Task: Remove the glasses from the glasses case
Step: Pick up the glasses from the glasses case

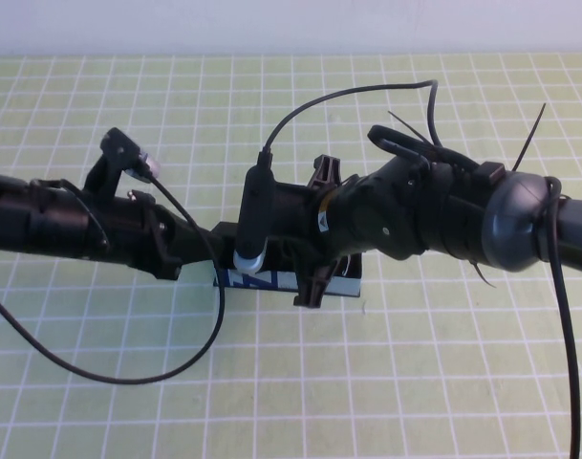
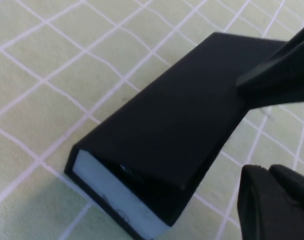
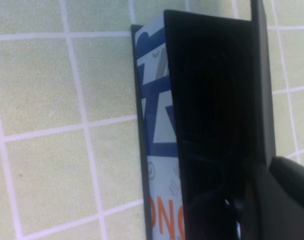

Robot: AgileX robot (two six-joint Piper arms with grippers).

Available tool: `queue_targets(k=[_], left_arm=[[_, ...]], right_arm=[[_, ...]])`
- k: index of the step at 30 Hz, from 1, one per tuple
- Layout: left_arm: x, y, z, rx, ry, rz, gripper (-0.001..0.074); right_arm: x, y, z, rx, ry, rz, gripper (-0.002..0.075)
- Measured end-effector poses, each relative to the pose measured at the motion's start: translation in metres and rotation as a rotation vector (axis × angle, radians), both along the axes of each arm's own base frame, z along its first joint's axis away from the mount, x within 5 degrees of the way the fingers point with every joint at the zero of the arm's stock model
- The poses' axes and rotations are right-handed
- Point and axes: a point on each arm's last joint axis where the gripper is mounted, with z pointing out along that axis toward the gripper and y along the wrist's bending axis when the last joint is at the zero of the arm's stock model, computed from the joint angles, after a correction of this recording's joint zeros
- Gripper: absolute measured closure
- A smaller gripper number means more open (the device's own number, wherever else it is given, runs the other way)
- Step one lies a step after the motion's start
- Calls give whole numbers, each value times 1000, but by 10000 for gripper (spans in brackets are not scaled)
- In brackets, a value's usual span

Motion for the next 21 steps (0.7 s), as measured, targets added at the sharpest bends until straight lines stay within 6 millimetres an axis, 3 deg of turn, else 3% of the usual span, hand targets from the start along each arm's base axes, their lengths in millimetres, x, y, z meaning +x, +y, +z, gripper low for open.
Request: queue_targets(k=[7,21], left_arm=[[10,-2,-30,-25,-3,-13,739],[23,-3,-55,-79,-31,49,739]], right_arm=[[0,0,0,0,0,0,722],[0,0,0,25,18,-16,722]])
